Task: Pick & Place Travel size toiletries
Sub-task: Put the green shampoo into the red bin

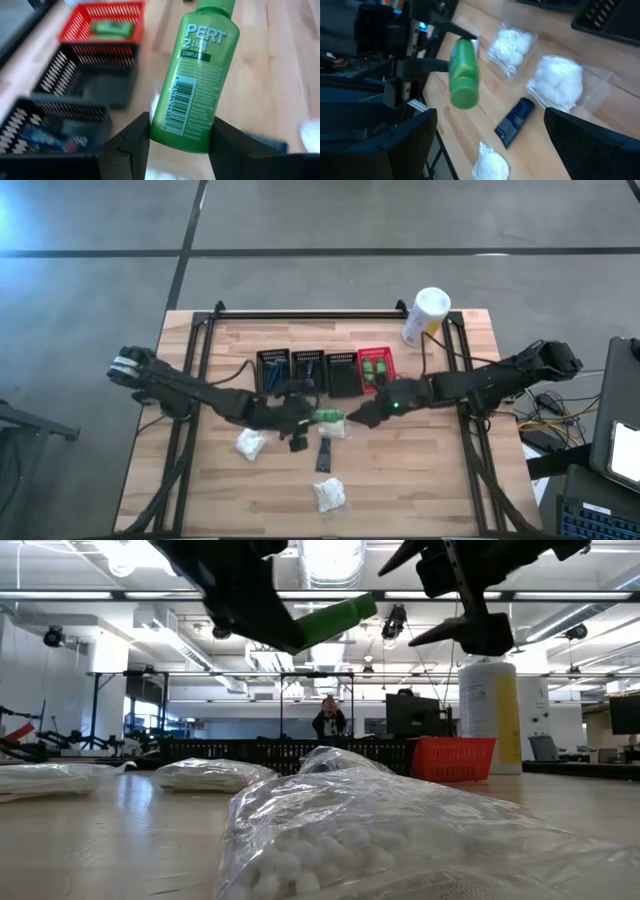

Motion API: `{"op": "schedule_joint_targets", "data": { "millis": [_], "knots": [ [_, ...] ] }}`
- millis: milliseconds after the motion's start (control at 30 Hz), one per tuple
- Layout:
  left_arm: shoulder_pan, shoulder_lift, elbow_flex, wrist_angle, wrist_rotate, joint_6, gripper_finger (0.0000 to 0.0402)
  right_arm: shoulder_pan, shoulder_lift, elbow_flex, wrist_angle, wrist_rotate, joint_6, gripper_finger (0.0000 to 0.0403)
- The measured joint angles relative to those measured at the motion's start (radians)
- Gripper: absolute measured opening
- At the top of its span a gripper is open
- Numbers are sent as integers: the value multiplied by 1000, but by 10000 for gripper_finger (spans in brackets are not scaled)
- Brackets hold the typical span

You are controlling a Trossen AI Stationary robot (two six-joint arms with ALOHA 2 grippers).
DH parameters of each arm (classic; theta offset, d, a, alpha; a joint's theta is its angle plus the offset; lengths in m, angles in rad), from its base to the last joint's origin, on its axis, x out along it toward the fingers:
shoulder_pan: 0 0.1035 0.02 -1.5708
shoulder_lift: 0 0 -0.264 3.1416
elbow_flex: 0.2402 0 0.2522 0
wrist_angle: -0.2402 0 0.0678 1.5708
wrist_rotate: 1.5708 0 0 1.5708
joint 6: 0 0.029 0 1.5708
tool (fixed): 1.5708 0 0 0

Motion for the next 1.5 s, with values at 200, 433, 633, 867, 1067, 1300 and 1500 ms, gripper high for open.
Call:
{"op": "schedule_joint_targets", "data": {
  "millis": [200, 433, 633, 867, 1067, 1300, 1500],
  "knots": [
    [77, 2, 1, 43, 28, 89, 162, -23, 0, 1, 5, -3, -8, 364],
    [120, 2, 1, 96, 89, 143, 162, -62, 0, 11, 4, -3, -11, 363],
    [129, 2, 1, 122, 91, 189, 162, -94, 14, 13, 12, -6, 6, 363],
    [158, 3, 1, 181, 113, 226, 164, -98, 39, 20, 84, -14, 11, 363],
    [176, 3, 1, 187, 113, 228, 165, -99, 52, 35, 80, -13, 13, 363],
    [175, 3, -2, 190, 121, 229, 166, -100, 60, 47, 88, 6, 26, 350],
    [175, 3, -5, 190, 120, 229, 166, -102, 60, 47, 88, 8, 43, 300]
  ]
}}
